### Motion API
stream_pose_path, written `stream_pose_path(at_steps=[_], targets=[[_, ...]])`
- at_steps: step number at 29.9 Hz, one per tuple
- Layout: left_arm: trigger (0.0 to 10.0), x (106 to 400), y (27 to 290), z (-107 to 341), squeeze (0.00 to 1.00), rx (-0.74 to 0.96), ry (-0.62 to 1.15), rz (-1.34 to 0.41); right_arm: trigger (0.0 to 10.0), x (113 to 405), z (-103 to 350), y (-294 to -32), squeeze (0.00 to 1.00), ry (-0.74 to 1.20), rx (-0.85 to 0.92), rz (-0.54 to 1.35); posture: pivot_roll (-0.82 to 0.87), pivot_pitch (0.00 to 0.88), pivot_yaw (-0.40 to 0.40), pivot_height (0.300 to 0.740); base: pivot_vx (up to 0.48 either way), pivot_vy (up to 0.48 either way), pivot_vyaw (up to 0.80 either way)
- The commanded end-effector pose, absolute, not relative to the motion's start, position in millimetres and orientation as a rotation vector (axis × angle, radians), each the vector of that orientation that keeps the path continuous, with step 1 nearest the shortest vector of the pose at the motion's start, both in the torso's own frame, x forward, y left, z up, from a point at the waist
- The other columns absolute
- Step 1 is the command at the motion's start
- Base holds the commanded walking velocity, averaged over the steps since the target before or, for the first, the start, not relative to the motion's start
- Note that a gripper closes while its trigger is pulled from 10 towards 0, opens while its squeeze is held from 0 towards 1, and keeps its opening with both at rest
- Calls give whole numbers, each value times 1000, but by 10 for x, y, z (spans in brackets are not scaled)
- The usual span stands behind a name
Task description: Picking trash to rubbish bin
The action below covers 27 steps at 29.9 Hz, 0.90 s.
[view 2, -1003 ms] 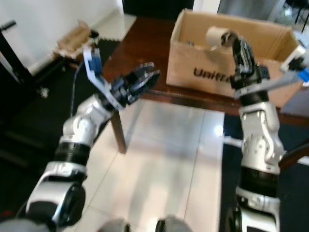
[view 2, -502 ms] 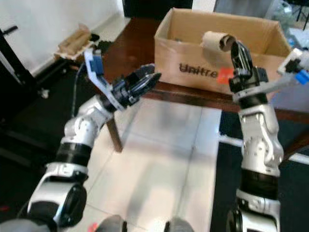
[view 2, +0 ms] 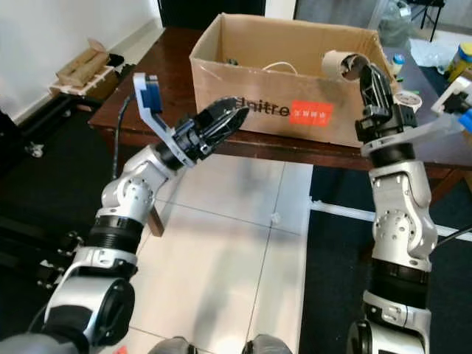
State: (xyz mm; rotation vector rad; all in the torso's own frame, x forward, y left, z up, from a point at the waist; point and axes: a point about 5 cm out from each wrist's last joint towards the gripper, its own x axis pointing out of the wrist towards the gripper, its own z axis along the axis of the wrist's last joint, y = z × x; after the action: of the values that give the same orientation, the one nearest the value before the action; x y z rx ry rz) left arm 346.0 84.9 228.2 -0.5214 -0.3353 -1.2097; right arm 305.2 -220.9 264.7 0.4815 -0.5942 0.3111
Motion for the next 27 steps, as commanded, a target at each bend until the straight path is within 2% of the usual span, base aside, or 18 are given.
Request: stream_pose_path(at_steps=[1,9,15,27], targets=[[10000,3468,856,2238,0,-520,-321,-1192,10000,3036,2644,-2187,0,-590,473,316,89,70,-53,740,0,0,0],[10000,3449,860,2234,0,-518,-331,-1209,10000,3033,2651,-2167,0,-596,476,326,88,73,-51,740,0,0,0],[10000,3442,902,2294,0,-505,-364,-1222,10000,2896,2835,-2228,0,-740,617,401,88,73,-51,740,292,0,0],[10000,3430,890,2367,0,-488,-392,-1242,10000,2908,2801,-2196,0,-714,585,413,90,62,-49,740,329,0,0]])
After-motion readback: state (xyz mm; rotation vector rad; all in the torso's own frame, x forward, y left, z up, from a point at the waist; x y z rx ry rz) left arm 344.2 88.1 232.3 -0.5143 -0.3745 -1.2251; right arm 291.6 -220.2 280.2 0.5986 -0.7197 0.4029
